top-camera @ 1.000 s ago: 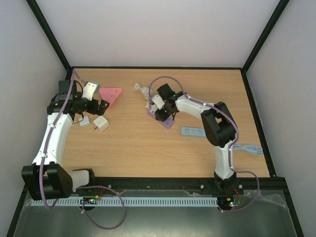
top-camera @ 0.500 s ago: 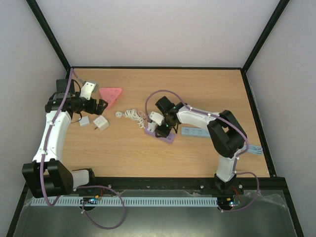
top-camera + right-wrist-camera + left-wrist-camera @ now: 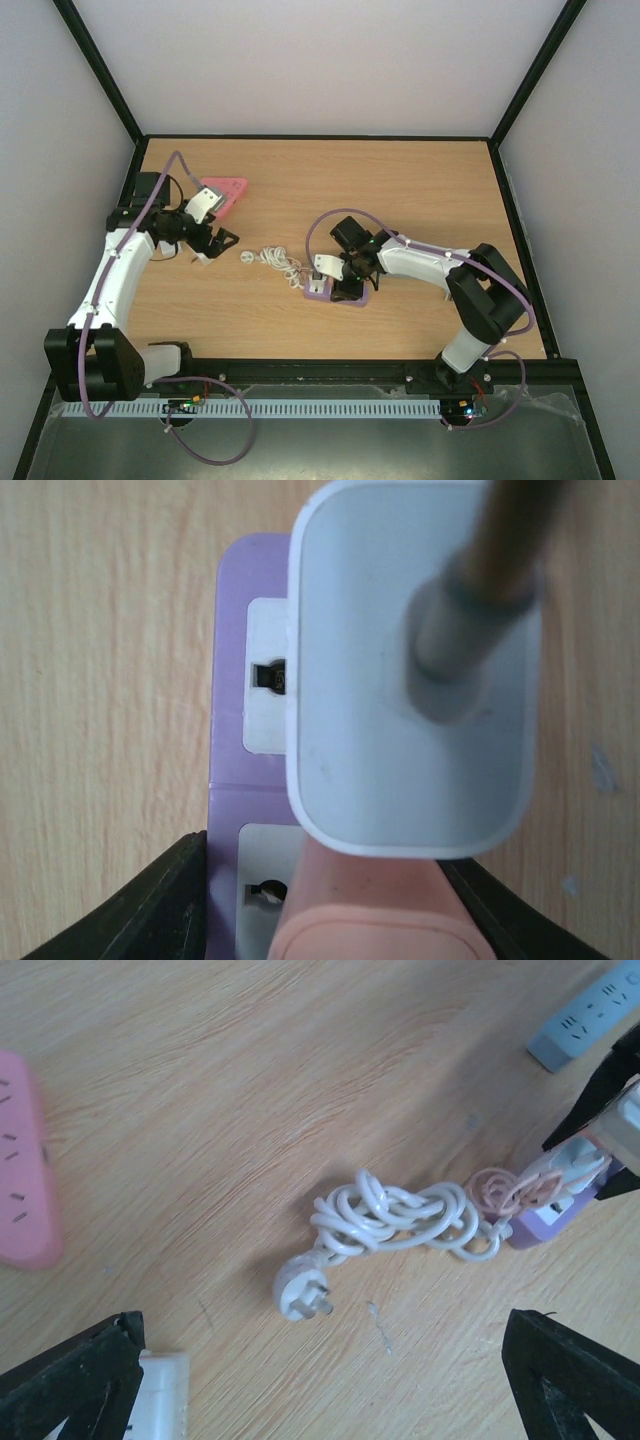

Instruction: Pull the plug off the socket

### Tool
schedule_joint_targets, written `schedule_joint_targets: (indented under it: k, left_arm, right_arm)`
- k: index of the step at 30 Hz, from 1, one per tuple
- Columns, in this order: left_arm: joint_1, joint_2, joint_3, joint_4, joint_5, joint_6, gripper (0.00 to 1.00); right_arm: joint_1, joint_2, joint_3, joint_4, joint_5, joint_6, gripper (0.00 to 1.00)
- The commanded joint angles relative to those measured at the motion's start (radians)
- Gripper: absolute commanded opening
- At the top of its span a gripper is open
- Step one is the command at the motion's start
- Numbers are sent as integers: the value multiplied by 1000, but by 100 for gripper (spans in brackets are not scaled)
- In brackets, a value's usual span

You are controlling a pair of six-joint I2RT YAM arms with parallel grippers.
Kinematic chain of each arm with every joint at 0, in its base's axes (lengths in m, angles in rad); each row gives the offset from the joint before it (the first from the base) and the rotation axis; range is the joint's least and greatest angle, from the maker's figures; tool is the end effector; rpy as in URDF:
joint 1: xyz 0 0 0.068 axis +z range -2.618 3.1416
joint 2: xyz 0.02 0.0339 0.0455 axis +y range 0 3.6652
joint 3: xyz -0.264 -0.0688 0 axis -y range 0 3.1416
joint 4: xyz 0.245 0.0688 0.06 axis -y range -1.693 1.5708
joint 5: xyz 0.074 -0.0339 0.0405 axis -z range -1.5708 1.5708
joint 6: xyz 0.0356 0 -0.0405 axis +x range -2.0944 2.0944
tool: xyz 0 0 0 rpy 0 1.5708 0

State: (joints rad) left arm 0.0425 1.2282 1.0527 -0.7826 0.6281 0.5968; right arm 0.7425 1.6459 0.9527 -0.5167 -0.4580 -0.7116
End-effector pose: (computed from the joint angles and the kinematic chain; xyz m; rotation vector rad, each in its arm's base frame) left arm 0.2428 -0.0106 0.2944 0.8686 2.1777 -0.4873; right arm 0.2133 0.2171 0.1672 -1.8945 1.9555 0.6416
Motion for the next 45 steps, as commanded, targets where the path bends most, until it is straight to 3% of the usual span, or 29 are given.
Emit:
schedule_joint_targets:
  k: [1,5,6,9,12,20,27,37,45]
  left_arm:
    - [-23,-31,-19,-23,34,70,100]
    - [-41,-32,-37,-20,27,85,100]
    - [-46,-31,-41,-23,28,95,100]
    - [-73,-36,-60,-25,27,117,100]
    - [-97,-47,-86,-2,28,125,100]
    - [-119,-36,-105,56,77,102,100]
    - [-148,-71,-135,77,141,210,100]
    - [-364,-52,-218,258,121,281,96]
    - [-543,57,-256,393,-19,314,88]
  right_arm:
    - [66,30,16,58,-40,-53,51]
    - [89,46,11,87,-54,-38,51]
    - [90,47,13,91,-60,-28,55]
    - [90,29,22,100,-65,-5,77]
    - [89,-9,24,120,-73,17,83]
    - [88,-76,66,128,-115,60,85]
    - [18,-144,-17,104,-138,32,86]
    - [-25,-223,-199,171,-109,16,84]
    - [-24,-184,-231,279,-126,57,78]
